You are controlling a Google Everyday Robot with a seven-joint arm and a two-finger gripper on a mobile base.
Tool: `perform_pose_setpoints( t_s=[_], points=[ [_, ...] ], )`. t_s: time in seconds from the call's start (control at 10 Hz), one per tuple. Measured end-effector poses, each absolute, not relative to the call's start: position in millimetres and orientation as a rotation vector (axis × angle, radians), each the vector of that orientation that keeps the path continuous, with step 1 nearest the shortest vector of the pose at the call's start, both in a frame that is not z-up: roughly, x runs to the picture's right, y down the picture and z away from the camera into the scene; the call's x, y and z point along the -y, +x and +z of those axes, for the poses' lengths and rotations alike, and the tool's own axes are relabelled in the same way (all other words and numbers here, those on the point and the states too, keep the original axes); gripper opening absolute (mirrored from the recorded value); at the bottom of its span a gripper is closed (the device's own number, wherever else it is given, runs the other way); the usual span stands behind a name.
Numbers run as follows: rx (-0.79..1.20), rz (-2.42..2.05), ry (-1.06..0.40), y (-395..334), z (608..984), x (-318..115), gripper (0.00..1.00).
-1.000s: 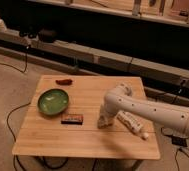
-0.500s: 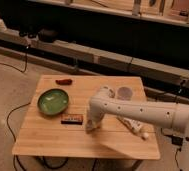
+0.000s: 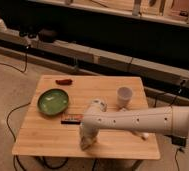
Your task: Wipe the white sponge on the table
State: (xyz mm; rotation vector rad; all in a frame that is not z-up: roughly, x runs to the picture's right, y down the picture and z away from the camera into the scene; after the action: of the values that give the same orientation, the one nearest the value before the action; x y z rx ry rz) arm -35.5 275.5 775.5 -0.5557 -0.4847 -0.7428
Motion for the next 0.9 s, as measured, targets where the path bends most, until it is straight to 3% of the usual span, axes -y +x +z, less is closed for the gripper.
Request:
perform_pose_setpoints(
  t_s=[0.4,0.9],
  points=[
    [0.478,-0.687,-0.558,15.0,766.0,-271.9,0.0],
    [0.368,-0.511,-0.552,111.8,787.0,-239.6,0.0]
  ],
)
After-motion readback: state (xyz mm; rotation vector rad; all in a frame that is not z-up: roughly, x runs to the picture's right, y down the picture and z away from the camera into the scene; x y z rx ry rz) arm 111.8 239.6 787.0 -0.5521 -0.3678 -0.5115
